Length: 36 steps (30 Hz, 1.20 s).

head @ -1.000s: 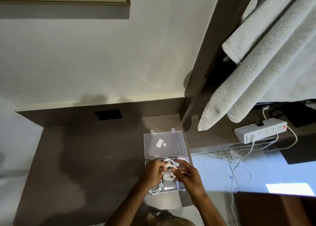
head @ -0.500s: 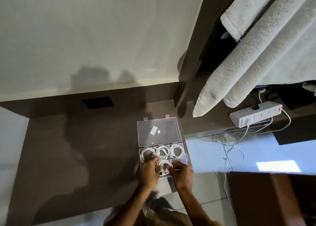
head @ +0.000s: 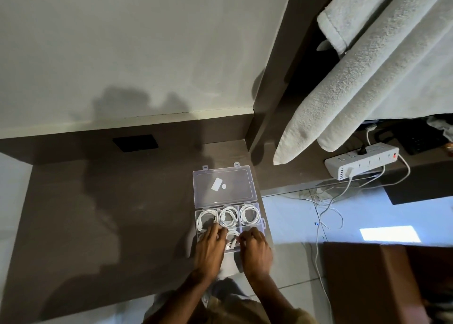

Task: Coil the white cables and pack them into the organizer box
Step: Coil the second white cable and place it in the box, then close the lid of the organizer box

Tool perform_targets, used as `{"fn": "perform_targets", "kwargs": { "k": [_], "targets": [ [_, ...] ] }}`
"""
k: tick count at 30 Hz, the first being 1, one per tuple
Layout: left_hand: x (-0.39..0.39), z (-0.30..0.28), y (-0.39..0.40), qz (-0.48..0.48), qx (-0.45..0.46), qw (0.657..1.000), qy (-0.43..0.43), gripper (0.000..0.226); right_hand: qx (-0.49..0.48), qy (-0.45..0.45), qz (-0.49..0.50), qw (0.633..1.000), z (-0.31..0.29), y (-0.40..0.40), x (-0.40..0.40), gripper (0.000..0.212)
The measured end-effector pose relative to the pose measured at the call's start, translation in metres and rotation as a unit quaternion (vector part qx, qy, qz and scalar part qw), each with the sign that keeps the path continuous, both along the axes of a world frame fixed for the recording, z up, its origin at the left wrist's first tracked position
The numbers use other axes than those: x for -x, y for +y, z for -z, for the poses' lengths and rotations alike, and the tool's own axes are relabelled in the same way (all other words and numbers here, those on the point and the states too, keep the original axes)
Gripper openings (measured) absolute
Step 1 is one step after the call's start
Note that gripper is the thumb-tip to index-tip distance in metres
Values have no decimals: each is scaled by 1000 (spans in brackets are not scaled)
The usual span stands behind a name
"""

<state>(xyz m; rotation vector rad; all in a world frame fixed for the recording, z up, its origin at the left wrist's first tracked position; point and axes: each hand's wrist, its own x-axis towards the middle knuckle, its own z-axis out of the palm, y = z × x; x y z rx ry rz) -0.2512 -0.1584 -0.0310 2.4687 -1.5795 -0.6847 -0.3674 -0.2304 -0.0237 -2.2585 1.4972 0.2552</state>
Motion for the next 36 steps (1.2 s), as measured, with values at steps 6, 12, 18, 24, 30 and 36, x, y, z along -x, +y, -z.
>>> {"fn": "perform_targets", "kwargs": {
  "k": [6, 12, 18, 24, 30, 36],
  "targets": [
    [3, 14, 8, 40, 3, 997, -72, 65, 5, 46, -59, 997, 3, 5, 2, 28],
    [5, 8, 1, 41, -56, 993, -100, 49, 12, 17, -64, 998, 11, 7, 9, 44],
    [6, -1, -4, 14, -46, 996, -77, 50, 33, -82, -55, 995, 6, 2, 23, 46],
    [-23, -2, 18, -237, 39, 971, 21, 43, 8, -157, 163, 974, 2, -15, 49, 46],
    [-45, 21, 15, -329, 16, 905, 270, 49, -101, -201, 201, 954, 14, -28, 43, 47],
    [-100, 39, -18, -396, 54, 890, 219, 26, -55, -203, 186, 960, 8, -83, 14, 32]
  ]
}}
